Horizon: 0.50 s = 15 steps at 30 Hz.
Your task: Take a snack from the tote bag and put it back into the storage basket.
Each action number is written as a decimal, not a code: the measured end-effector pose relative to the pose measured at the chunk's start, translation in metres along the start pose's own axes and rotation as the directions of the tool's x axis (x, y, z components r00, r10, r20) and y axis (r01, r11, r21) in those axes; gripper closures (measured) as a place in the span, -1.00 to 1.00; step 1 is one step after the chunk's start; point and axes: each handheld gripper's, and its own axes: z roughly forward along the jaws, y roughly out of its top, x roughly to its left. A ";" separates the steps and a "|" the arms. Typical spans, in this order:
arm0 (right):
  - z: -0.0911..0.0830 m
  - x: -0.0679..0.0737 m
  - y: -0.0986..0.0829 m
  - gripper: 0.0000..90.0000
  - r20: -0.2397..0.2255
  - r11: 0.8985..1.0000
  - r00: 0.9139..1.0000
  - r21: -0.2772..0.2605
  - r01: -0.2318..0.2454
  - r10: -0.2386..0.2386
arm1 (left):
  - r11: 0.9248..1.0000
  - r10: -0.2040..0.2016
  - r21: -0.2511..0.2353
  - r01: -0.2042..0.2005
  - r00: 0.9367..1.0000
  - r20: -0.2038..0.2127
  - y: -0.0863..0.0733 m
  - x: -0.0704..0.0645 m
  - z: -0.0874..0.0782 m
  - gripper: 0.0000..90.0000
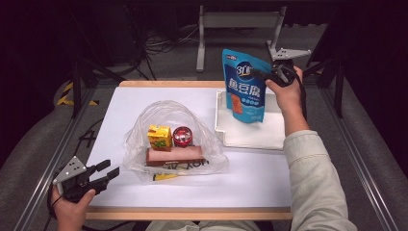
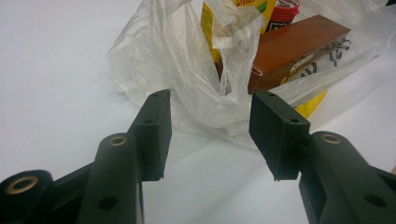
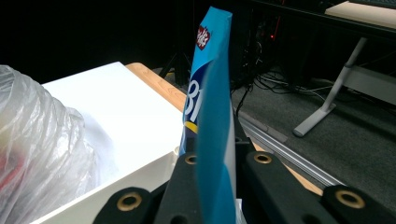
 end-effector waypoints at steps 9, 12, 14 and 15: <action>-0.010 -0.005 -0.008 0.97 0.018 1.000 1.000 0.015 0.005 -0.005 | 1.000 0.006 0.003 -0.006 1.000 0.011 0.003 0.000 0.007 0.11; -0.011 -0.005 -0.009 0.95 0.023 1.000 1.000 0.023 0.020 -0.020 | 1.000 0.012 0.004 -0.012 1.000 0.017 0.005 0.000 0.009 0.11; -0.012 -0.005 -0.008 0.93 0.037 0.999 0.999 0.034 0.032 -0.034 | 1.000 0.015 0.003 -0.015 1.000 0.022 0.006 0.000 0.010 0.11; -0.012 -0.005 -0.008 0.92 0.045 0.998 0.998 0.045 0.045 -0.047 | 1.000 0.015 0.004 -0.015 1.000 0.022 0.006 0.000 0.010 0.11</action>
